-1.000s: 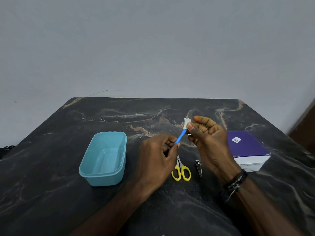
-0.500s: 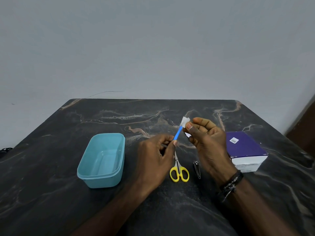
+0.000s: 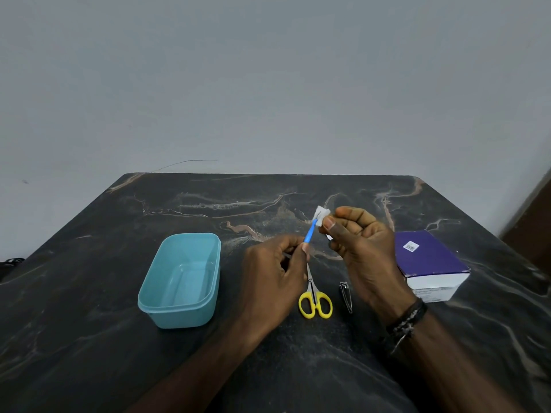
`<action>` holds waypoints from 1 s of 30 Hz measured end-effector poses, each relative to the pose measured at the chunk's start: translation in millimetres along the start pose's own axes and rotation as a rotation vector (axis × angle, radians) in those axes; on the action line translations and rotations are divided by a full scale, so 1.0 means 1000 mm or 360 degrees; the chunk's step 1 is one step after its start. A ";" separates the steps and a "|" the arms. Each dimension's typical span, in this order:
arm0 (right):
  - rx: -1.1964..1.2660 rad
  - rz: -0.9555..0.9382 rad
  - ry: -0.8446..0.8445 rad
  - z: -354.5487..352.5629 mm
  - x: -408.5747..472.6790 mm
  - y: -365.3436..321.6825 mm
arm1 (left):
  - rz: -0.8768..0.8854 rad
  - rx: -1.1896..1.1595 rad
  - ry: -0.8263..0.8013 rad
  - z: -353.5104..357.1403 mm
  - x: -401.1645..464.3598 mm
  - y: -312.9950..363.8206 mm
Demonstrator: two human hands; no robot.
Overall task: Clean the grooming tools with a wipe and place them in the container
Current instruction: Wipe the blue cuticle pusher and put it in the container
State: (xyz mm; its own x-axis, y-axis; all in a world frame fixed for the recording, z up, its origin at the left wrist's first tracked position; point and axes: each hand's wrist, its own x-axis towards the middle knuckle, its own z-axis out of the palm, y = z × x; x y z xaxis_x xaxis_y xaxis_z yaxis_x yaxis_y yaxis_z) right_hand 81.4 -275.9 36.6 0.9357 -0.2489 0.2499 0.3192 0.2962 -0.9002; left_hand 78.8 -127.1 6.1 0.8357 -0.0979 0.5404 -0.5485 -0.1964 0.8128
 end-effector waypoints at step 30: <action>-0.0149 -0.0121 -0.0021 -0.003 0.002 0.003 | 0.0029 0.0091 -0.0096 0.000 -0.002 0.004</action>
State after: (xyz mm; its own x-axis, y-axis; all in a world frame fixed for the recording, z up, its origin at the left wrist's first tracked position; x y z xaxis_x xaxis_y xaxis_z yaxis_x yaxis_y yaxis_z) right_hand 83.7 -278.8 33.6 0.9114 -0.2553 0.3229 0.3746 0.1896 -0.9076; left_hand 74.8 -128.0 7.6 0.8267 -0.1602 0.5394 -0.5626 -0.2493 0.7883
